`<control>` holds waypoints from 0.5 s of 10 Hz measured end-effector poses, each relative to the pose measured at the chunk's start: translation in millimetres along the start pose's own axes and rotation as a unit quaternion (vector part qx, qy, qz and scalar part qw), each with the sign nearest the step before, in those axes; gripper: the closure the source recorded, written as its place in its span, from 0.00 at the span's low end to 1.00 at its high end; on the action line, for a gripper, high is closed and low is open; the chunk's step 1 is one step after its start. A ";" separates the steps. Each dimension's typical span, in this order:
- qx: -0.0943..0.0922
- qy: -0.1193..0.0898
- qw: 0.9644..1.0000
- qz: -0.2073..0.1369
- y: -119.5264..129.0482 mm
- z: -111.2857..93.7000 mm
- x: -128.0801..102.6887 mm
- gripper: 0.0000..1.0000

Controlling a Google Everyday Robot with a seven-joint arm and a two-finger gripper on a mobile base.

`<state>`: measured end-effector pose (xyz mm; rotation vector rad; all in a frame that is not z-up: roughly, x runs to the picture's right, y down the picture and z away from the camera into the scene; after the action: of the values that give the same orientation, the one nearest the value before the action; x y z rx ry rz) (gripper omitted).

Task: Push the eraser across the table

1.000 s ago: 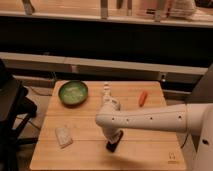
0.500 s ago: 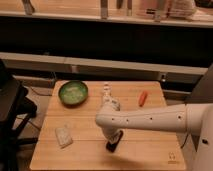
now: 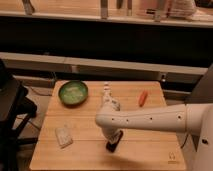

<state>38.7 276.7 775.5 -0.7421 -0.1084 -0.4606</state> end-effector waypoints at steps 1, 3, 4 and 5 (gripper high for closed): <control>0.000 0.000 1.000 0.000 0.0 0.0 -0.2 1.00; 0.000 0.000 1.000 0.000 -0.4 -1.2 -0.5 1.00; 0.000 0.000 1.000 -0.001 -0.2 -1.0 -0.6 1.00; 0.001 0.000 1.000 -0.002 -0.7 0.2 -1.6 1.00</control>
<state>36.9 276.9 775.7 -0.7399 -0.1102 -0.4644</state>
